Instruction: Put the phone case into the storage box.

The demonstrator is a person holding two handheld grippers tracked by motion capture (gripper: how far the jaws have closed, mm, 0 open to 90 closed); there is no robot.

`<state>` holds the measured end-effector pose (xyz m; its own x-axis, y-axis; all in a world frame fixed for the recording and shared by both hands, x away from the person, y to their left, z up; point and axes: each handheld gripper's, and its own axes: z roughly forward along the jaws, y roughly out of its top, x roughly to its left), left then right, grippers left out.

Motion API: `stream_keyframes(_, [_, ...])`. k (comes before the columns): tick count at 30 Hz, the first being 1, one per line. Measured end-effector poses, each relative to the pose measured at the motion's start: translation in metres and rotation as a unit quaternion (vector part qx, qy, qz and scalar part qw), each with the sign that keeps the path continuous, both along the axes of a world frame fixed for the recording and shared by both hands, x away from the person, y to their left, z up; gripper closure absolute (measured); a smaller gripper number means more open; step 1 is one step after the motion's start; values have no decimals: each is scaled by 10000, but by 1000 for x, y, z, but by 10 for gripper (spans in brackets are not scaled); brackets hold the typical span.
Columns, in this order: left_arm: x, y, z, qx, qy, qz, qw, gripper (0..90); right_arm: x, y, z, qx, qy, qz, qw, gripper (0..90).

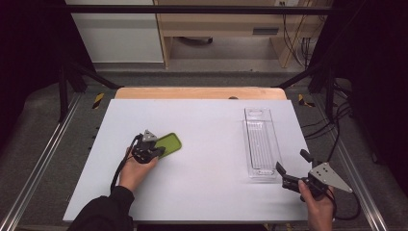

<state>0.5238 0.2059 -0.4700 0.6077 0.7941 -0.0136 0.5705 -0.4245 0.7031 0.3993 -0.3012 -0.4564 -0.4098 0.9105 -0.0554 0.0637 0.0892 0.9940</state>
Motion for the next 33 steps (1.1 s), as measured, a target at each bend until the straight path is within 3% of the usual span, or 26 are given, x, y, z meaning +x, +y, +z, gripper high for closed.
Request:
stream_keyframes(9, [-4,-1,0,-7,115,-188,9998,900,0,0,-1,8,57,0,10000,40])
stream_keyframes(18, [-24,-8,-3,-230,131,-379,9989,900,0,1,-1,5,85,3,10000,40])
stream_keyframes(26, [-41,-21,-4,-258,168,-665,9973,900,0,1,-1,4,92,3,10000,40])
stream_keyframes(33, [-47,-31,-4,-296,173,-799,9962,900,0,1,-1,-15,91,9,10000,40])
